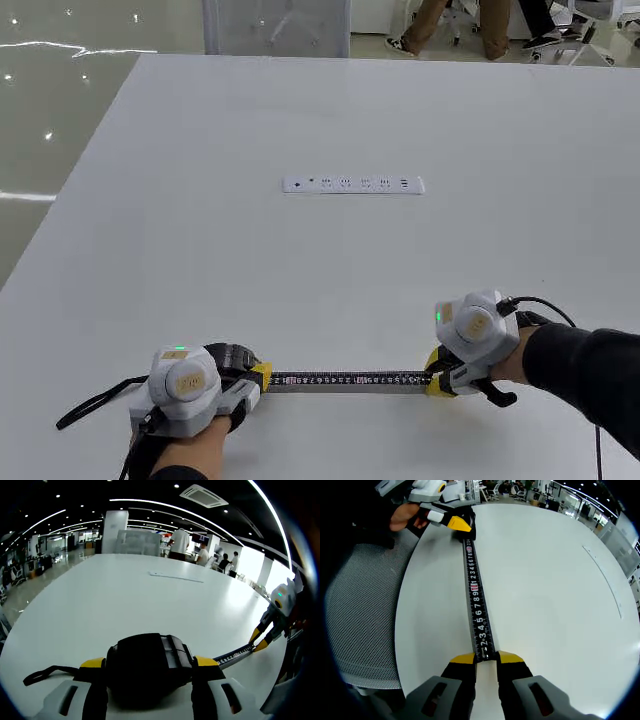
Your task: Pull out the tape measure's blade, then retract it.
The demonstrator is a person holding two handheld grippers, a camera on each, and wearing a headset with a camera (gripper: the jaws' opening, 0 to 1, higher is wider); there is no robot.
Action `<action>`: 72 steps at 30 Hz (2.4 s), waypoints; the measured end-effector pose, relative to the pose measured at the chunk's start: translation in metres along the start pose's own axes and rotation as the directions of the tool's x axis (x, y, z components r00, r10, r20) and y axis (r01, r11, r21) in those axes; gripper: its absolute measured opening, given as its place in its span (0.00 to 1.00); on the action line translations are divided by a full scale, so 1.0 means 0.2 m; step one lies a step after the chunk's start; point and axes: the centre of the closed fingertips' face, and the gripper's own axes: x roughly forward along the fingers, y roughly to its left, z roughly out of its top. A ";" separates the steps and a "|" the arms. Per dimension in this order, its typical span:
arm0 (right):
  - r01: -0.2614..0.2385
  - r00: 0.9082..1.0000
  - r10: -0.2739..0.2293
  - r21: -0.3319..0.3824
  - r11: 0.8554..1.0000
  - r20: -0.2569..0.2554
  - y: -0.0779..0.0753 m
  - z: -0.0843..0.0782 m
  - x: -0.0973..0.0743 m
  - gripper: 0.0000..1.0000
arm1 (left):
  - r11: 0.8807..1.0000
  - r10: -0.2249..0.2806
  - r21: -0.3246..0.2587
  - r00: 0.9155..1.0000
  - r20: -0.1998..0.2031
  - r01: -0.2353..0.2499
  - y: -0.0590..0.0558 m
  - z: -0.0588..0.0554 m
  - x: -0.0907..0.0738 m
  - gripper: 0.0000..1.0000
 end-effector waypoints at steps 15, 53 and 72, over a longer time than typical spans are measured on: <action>0.006 1.000 -0.006 -0.037 0.999 0.010 0.01 0.02 0.01 0.12 | 1.000 -0.006 0.014 1.000 -0.004 0.006 0.00 0.00 0.00 0.62; 0.002 0.998 -0.002 -0.015 1.000 0.060 0.01 0.13 0.05 0.12 | 1.000 -0.022 -0.017 1.000 -0.004 0.022 0.00 0.00 0.00 0.62; 0.000 0.997 0.001 -0.019 1.000 0.076 0.01 0.17 0.07 0.12 | 0.998 -0.049 -0.042 0.999 -0.007 0.049 0.01 0.00 -0.01 0.62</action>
